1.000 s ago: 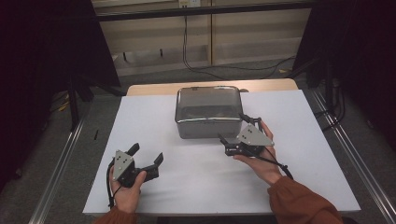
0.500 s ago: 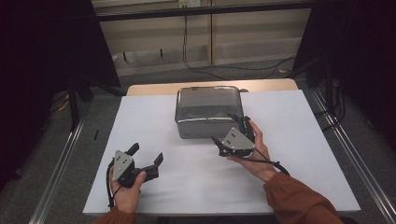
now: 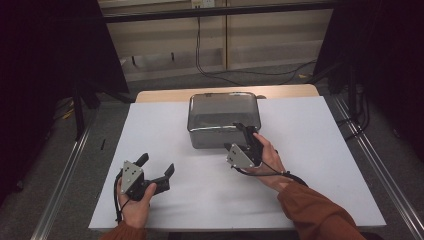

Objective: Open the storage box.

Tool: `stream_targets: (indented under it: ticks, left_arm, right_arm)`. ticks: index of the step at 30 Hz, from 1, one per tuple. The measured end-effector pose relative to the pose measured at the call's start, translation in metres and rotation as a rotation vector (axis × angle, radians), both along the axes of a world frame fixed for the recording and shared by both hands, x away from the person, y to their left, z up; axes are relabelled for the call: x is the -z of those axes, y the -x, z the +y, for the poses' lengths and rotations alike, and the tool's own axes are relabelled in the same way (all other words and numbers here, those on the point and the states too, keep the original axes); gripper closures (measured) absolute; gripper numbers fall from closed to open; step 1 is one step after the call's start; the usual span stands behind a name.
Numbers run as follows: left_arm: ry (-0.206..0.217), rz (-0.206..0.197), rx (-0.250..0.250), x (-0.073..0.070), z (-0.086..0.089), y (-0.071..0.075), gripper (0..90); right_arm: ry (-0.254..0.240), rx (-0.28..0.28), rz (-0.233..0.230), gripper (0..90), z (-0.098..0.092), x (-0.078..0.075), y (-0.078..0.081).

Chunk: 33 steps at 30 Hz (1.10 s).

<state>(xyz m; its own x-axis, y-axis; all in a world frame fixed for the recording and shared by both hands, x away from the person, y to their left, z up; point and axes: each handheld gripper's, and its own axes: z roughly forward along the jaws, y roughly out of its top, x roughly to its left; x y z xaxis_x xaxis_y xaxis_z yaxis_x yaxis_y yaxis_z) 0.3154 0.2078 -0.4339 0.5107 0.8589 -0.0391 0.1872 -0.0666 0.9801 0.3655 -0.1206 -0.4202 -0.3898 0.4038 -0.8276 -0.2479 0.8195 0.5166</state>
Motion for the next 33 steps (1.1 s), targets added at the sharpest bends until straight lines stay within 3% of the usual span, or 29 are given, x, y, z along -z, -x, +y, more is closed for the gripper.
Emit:
stream_targets:
  ticks: [4,5,7,8,14,18,22,33]
  left_arm:
    - [-0.005,0.003,0.002,0.000,0.000,0.000,4.2]
    - [-0.012,0.008,0.008,0.000,0.000,-0.001,4.2]
    - [-0.012,0.010,0.012,0.000,0.000,-0.001,4.3]
    - [-0.013,0.008,0.011,0.000,0.001,-0.001,4.3]
    - [-0.004,0.013,0.001,0.000,0.004,-0.001,4.3]
    - [-0.017,0.014,0.010,-0.001,0.004,-0.001,4.3]
    - [-0.023,0.024,0.015,-0.001,0.004,-0.002,4.3]
    - [-0.008,0.022,0.008,-0.001,0.005,-0.002,4.3]
  right_arm:
    - [0.026,0.006,-0.016,27.1,0.001,0.000,-0.001]
    - [0.063,0.016,-0.032,30.9,0.002,0.002,-0.001]
    - [0.079,0.019,-0.038,32.5,0.003,0.003,-0.001]
    - [0.116,0.030,-0.056,39.0,0.004,0.004,-0.001]
    - [0.168,0.048,-0.093,46.3,0.008,0.009,-0.001]
    - [0.242,0.043,-0.136,56.2,0.012,0.013,0.000]
    - [0.285,0.043,-0.163,61.4,0.015,0.015,0.001]
    - [0.307,0.049,-0.172,71.4,0.017,0.020,-0.002]
